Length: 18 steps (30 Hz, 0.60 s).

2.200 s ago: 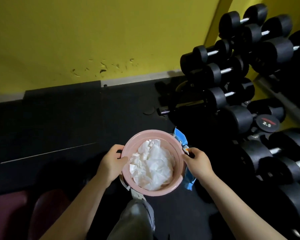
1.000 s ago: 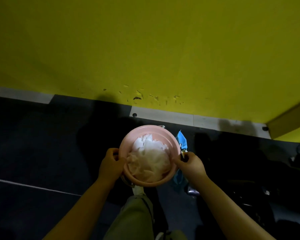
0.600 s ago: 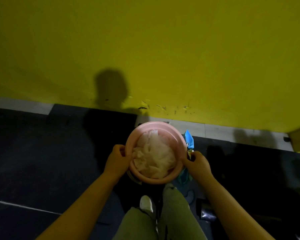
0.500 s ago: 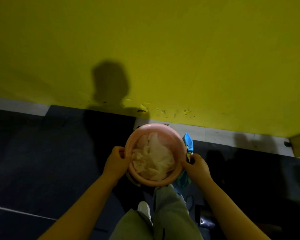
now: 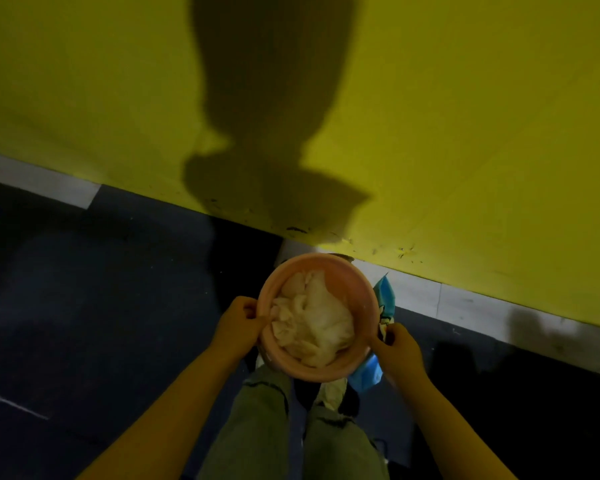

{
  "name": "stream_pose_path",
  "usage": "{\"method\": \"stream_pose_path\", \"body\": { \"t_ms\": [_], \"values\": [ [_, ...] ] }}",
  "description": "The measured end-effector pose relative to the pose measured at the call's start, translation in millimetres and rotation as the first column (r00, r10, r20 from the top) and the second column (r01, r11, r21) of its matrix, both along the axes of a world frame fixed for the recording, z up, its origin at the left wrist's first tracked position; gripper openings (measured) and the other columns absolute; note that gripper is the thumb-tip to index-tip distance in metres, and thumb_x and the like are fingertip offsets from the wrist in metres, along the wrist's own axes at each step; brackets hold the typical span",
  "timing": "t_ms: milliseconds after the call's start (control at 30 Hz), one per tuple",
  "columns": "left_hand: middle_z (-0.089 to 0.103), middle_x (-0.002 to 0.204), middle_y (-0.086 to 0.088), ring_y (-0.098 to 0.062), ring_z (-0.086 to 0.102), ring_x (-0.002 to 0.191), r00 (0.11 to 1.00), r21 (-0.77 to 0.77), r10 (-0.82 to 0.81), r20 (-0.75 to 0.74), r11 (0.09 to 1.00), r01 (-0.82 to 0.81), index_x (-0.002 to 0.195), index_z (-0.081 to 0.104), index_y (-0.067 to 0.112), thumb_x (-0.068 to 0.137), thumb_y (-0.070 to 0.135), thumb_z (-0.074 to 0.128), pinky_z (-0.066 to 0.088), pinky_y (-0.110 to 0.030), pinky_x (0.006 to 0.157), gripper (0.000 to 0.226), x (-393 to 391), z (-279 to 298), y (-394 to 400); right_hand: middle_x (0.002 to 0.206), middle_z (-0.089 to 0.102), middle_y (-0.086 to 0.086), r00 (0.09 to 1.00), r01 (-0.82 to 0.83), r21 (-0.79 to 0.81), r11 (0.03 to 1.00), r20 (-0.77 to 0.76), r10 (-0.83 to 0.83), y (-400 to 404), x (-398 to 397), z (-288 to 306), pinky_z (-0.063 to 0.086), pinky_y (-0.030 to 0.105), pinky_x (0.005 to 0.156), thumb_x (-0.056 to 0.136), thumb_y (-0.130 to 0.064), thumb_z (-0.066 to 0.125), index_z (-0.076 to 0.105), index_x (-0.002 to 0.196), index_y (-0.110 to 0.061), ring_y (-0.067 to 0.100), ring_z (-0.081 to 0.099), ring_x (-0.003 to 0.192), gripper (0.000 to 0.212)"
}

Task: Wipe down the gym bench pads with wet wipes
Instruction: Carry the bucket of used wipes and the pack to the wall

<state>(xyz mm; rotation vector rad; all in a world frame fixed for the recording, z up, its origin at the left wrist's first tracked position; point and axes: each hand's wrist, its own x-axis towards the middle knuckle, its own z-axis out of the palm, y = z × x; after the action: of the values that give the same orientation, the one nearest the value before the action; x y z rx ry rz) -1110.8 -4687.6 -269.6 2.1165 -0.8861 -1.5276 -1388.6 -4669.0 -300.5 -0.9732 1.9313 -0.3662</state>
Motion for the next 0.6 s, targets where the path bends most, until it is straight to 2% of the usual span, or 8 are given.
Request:
{"method": "stream_pose_path", "body": {
  "t_ms": [100, 267, 400, 500, 600],
  "values": [
    [0.067, 0.1, -0.004, -0.022, 0.068, 0.09, 1.0, 0.074, 0.0, -0.008, 0.997, 0.0, 0.101, 0.057, 0.023, 0.066, 0.034, 0.066, 0.059, -0.051, 0.081, 0.038, -1, -33, -41, 0.059, 0.036, 0.003, 0.999, 0.034, 0.051, 0.998, 0.014, -0.035, -33, 4, -39, 0.028, 0.028, 0.05, 0.089, -0.024, 0.066, 0.038, 0.069, -0.012, 0.012, 0.035, 0.053, 0.037],
    [0.068, 0.097, -0.016, -0.032, 0.069, 0.09, 0.999, 0.132, -0.046, 0.009, 0.99, 0.044, 0.1, 0.06, 0.007, 0.066, 0.027, 0.063, 0.058, -0.057, 0.079, 0.04, 7, -115, -104, 0.065, 0.042, 0.009, 0.998, 0.058, 0.091, 0.994, -0.01, -0.058, -83, 15, -117, 0.03, 0.032, 0.052, 0.09, -0.024, 0.064, 0.042, 0.073, -0.009, 0.016, 0.04, 0.058, 0.032],
    [0.068, 0.099, -0.012, -0.028, 0.069, 0.091, 0.997, 0.163, -0.075, -0.001, 0.984, 0.074, 0.096, 0.059, 0.016, 0.082, 0.013, 0.064, 0.059, -0.054, 0.082, 0.015, 14, -192, -143, 0.069, 0.048, 0.011, 0.993, 0.114, 0.122, 0.986, -0.003, -0.115, -115, 23, -184, 0.036, 0.033, 0.058, 0.09, -0.026, 0.063, 0.048, 0.079, 0.001, 0.018, 0.045, 0.062, 0.032],
    [0.067, 0.099, -0.011, -0.029, 0.067, 0.093, 0.993, 0.178, -0.115, 0.031, 0.978, 0.108, 0.093, 0.057, 0.018, 0.083, 0.012, 0.063, 0.058, -0.053, 0.084, 0.013, 18, -249, -162, 0.074, 0.056, 0.015, 0.992, 0.124, 0.152, 0.981, 0.018, -0.128, -134, 27, -236, 0.041, 0.033, 0.061, 0.09, -0.027, 0.063, 0.053, 0.087, 0.003, 0.02, 0.05, 0.067, 0.032],
    [0.065, 0.1, -0.008, -0.025, 0.067, 0.092, 0.993, 0.199, -0.107, 0.044, 0.975, 0.096, 0.094, 0.056, 0.021, 0.084, 0.013, 0.063, 0.059, -0.051, 0.085, 0.015, 20, -302, -170, 0.072, 0.055, 0.011, 0.992, 0.119, 0.148, 0.982, 0.024, -0.124, -148, 29, -287, 0.042, 0.034, 0.062, 0.089, -0.025, 0.063, 0.052, 0.085, 0.0, 0.021, 0.051, 0.067, 0.028]
  ]
}}
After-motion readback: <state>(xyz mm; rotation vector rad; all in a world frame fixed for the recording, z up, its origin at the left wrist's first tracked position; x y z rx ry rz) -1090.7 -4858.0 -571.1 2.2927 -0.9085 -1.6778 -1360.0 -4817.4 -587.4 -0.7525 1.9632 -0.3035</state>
